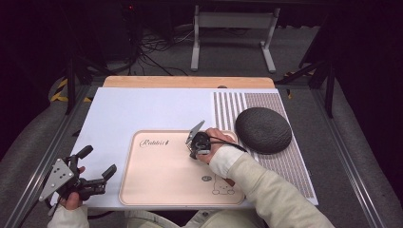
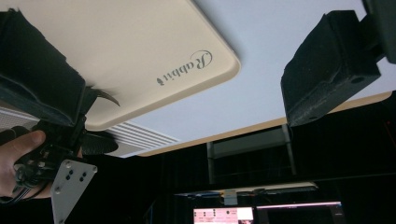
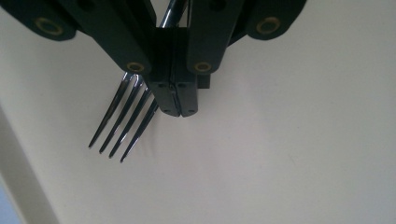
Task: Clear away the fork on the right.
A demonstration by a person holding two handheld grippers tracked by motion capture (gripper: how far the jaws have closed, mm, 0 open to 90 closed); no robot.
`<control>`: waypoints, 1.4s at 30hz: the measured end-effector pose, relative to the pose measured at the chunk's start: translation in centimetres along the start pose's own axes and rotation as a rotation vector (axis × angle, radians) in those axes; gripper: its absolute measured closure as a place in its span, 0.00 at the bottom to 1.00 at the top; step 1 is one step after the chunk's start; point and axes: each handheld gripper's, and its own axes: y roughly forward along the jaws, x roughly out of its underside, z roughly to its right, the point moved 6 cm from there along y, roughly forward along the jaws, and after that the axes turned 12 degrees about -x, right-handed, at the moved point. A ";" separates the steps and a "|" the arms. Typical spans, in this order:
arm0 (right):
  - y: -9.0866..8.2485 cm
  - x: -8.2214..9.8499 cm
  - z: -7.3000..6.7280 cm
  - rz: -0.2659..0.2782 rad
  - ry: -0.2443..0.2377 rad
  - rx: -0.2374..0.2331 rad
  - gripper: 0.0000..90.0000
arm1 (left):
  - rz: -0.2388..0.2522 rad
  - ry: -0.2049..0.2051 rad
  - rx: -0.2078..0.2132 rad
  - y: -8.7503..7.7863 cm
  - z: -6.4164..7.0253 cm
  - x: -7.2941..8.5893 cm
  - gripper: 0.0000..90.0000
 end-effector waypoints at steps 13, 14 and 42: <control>-0.8 0.9 1.2 -0.001 0.057 0.040 1.00 | 0.002 0.001 0.001 0.0 0.0 0.0 0.00; -0.9 1.0 1.3 0.003 0.068 0.047 1.00 | 0.000 0.001 -0.001 -0.1 0.0 0.0 0.00; -3.3 4.6 3.0 0.013 0.258 0.118 1.00 | -0.001 0.003 0.001 0.1 0.0 0.0 0.00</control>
